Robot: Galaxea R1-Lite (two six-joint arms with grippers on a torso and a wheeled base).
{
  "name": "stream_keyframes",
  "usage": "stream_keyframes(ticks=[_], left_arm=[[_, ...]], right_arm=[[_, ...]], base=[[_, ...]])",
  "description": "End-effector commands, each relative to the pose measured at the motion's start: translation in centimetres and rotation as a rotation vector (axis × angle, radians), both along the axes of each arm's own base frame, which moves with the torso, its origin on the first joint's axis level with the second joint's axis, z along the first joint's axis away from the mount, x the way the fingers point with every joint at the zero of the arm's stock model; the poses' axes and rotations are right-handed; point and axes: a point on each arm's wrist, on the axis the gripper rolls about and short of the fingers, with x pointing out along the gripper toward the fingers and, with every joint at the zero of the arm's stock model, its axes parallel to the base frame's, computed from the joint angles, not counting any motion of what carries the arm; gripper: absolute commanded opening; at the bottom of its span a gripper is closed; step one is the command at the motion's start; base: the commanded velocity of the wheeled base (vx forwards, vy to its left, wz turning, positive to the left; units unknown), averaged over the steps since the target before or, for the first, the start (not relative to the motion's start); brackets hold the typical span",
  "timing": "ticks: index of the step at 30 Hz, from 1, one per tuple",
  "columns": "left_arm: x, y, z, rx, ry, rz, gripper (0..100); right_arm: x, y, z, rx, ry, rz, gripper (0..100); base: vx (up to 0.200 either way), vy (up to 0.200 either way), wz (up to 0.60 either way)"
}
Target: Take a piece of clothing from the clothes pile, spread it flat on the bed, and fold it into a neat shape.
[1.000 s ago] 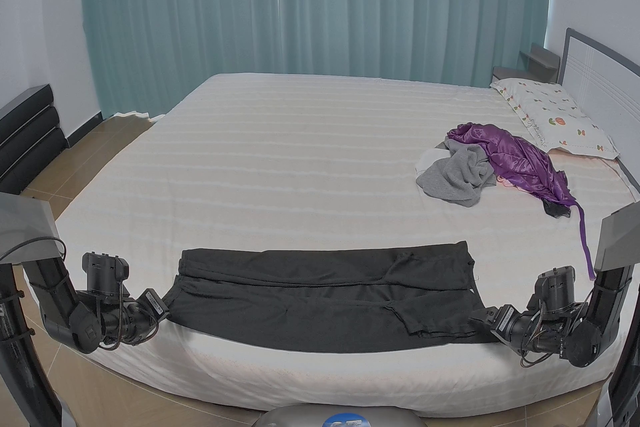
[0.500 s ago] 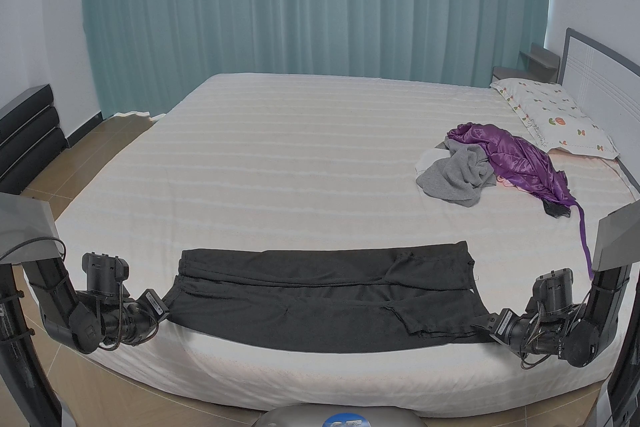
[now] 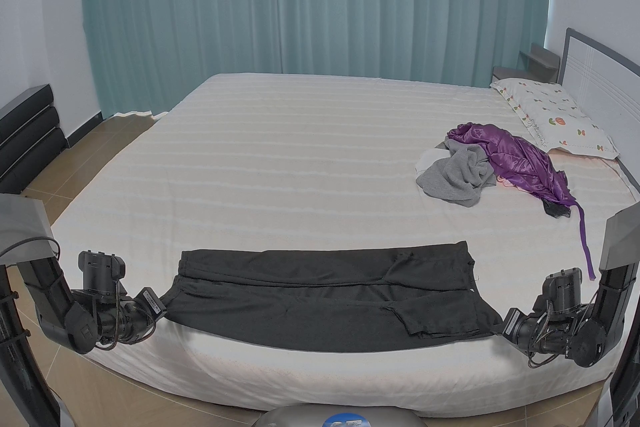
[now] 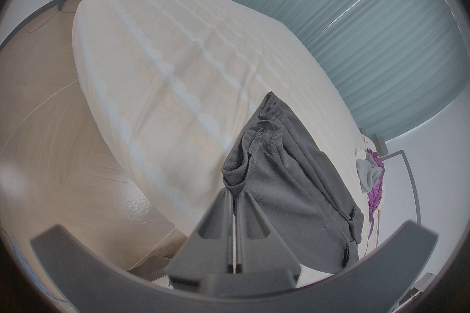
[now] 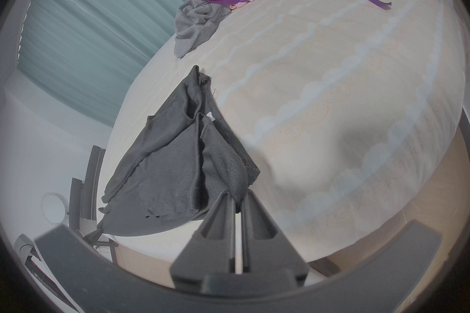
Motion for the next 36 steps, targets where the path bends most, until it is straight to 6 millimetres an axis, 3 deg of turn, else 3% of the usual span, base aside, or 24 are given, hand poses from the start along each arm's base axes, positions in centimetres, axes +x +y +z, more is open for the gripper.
stream_keyframes(ticks=[1, 24, 35, 36], left_arm=[[-0.1, 0.1, 0.7, 0.002, -0.026, 0.002, 0], [-1.3, 0.4, 0.8, 0.073, 0.044, -0.065, 0], [-1.4, 0.3, -0.4, 0.085, 0.107, -0.091, 0], [-1.4, 0.3, -0.5, 0.087, 0.113, -0.095, 100]], right_arm=[[-0.3, -0.2, 0.8, 0.013, -0.027, 0.008, 0], [-1.8, -1.1, 0.6, -0.039, 0.012, 0.089, 0], [-2.0, -1.1, -0.8, -0.053, 0.076, 0.112, 0], [-2.1, -1.0, -0.9, -0.053, 0.082, 0.116, 0]], base=[[0.0, 0.0, 0.0], [0.0, 0.0, 0.0], [0.0, 0.0, 0.0], [0.0, 0.0, 0.0]])
